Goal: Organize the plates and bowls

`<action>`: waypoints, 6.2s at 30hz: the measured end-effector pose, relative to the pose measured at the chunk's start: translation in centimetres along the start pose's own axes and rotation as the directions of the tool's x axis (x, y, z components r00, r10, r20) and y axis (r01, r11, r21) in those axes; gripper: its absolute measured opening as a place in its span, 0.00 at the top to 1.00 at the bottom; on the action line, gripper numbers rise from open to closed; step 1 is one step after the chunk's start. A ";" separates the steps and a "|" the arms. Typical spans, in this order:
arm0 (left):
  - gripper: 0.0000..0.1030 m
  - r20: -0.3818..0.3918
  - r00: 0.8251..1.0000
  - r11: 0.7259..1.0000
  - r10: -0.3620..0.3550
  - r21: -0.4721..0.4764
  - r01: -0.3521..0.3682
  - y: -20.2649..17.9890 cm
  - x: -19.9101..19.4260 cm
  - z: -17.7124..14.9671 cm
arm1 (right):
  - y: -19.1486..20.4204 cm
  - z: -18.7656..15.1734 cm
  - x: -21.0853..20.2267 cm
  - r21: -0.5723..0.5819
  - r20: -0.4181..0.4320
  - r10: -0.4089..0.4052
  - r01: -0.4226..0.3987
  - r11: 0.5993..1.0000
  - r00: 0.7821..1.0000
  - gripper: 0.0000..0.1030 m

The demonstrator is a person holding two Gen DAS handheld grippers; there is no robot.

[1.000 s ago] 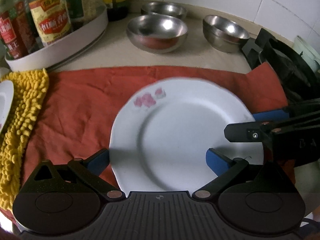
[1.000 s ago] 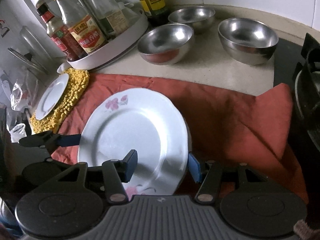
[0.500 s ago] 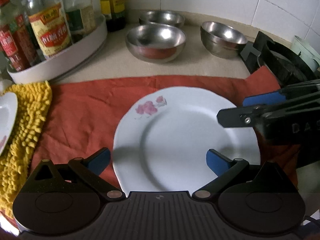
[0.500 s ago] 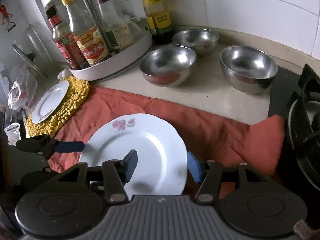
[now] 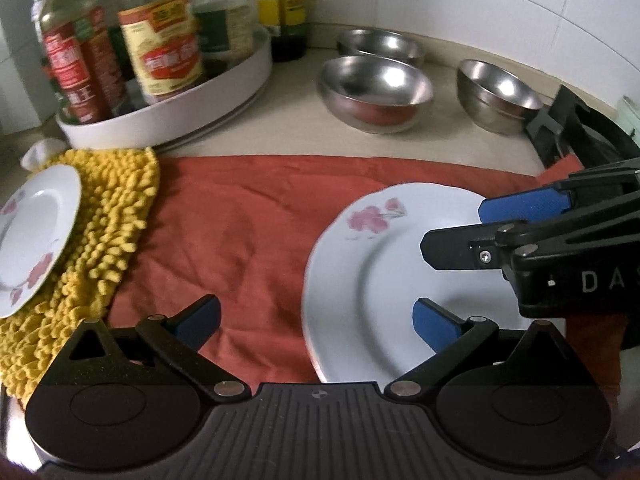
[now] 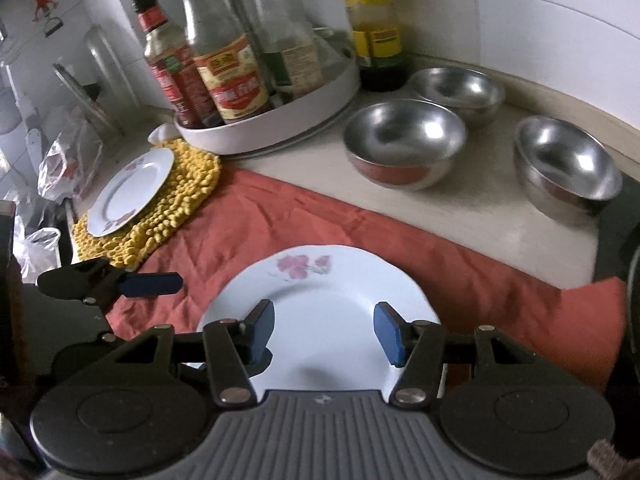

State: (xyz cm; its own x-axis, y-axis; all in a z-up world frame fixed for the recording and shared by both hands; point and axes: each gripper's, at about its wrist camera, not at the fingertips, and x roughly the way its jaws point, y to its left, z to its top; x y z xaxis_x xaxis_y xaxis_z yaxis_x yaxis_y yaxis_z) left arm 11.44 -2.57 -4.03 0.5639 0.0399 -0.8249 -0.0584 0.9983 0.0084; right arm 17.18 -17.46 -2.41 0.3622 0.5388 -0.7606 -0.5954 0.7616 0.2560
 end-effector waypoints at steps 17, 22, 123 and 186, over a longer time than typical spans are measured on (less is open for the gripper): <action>0.00 -0.004 0.997 0.993 0.079 -0.093 -0.079 7.0 -0.6 -0.3 | 6.1 3.4 3.8 -0.116 -0.023 0.068 -0.070 0.991 0.997 0.50; 0.00 -0.007 0.995 0.989 0.099 -0.112 -0.099 9.5 -1.0 -0.6 | 8.0 4.2 5.0 -0.138 -0.035 0.083 -0.087 0.987 0.996 0.50; 0.06 0.146 0.989 0.994 0.004 -0.109 0.013 14.9 -3.3 4.2 | 10.5 8.1 5.8 0.109 0.025 0.144 -0.146 0.983 0.989 0.61; 0.00 0.147 0.988 0.997 0.034 0.063 -0.044 1.7 2.3 11.3 | -6.0 4.2 -2.3 0.284 0.149 -0.177 0.129 0.950 0.973 0.60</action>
State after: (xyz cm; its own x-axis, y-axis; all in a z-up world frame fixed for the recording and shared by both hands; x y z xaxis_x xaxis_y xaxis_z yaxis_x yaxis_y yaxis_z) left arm 21.93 -0.33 0.51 0.6769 0.0801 -0.7317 -0.0315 0.9963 0.0800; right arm 22.92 -21.73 0.36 0.5648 0.4431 -0.6961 -0.3150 0.8955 0.3144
